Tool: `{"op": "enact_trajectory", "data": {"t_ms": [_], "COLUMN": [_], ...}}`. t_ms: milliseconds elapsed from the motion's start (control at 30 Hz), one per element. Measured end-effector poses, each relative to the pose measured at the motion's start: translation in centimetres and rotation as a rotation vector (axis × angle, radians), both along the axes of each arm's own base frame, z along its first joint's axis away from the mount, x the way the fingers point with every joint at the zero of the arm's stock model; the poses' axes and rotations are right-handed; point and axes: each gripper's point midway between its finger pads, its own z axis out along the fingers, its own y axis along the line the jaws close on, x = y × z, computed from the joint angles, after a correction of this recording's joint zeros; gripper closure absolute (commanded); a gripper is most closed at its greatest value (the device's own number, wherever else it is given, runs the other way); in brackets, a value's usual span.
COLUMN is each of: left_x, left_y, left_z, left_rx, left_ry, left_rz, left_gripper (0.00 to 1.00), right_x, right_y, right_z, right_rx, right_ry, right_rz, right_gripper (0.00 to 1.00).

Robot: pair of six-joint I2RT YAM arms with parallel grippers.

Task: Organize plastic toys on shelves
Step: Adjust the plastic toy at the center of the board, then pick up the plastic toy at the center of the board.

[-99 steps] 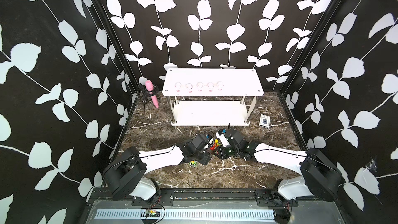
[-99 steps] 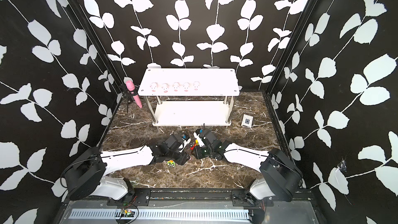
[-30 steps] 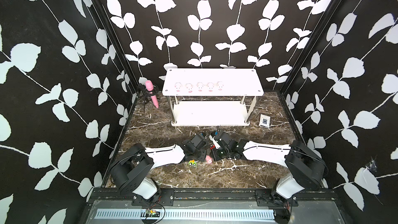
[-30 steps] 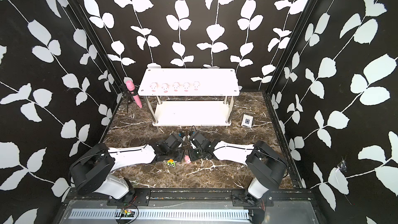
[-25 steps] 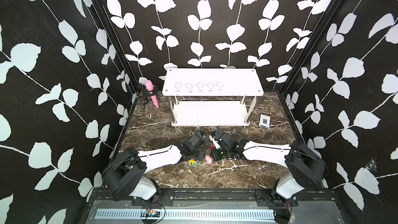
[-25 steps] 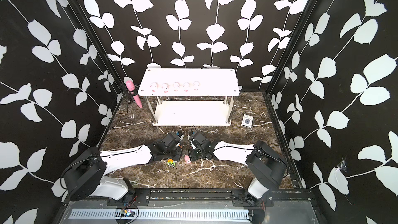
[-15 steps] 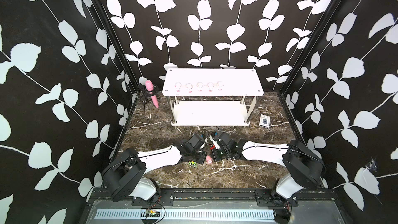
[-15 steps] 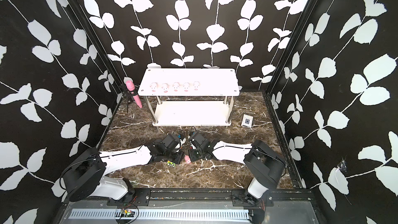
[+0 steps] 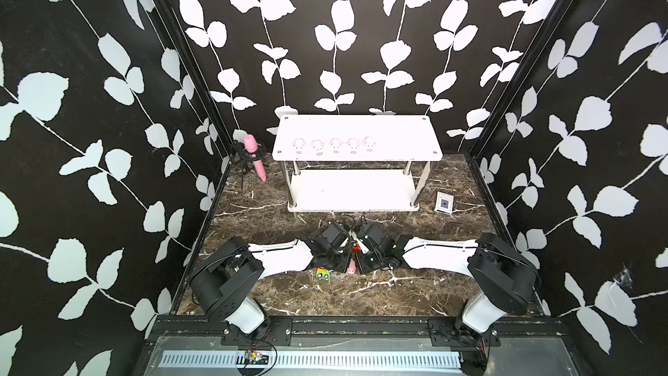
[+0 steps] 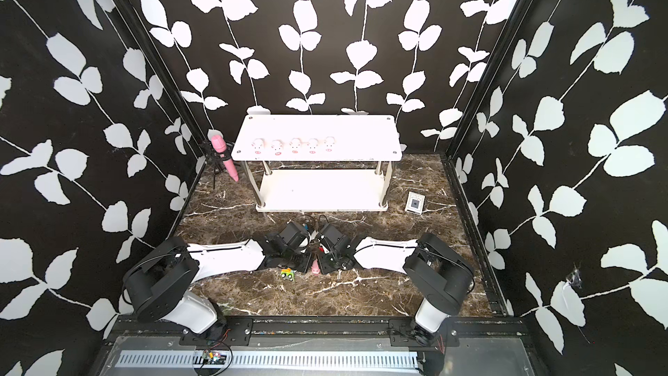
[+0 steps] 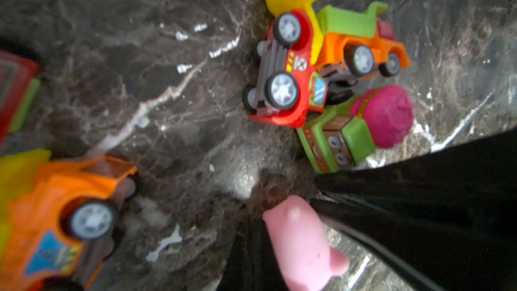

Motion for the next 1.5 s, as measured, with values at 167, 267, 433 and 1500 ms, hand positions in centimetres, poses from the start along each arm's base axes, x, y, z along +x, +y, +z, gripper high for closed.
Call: {"op": "enact_trajectory", "data": {"t_ms": [167, 267, 433, 1500], "left_x": [0.2, 0.2, -0.3, -1.3], "left_y": [0.1, 0.5, 1.3, -0.1], "left_z": [0.0, 0.0, 0.0, 0.0], "left_rx": [0.009, 0.022, 0.030, -0.089], "left_ry": [-0.010, -0.015, -0.014, 0.031], "left_rz": [0.008, 0.017, 0.020, 0.009], "left_gripper": [0.95, 0.94, 0.94, 0.94], "right_x": [0.4, 0.6, 0.3, -1.2], "right_y": [-0.2, 0.0, 0.0, 1.1], "right_z": [1.4, 3.0, 3.7, 0.8], "right_rx": [0.013, 0.048, 0.084, 0.129], "right_ry": [-0.033, -0.061, -0.059, 0.043], "right_rz": [-0.018, -0.026, -0.032, -0.013], "right_gripper": [0.80, 0.76, 0.60, 0.71]}}
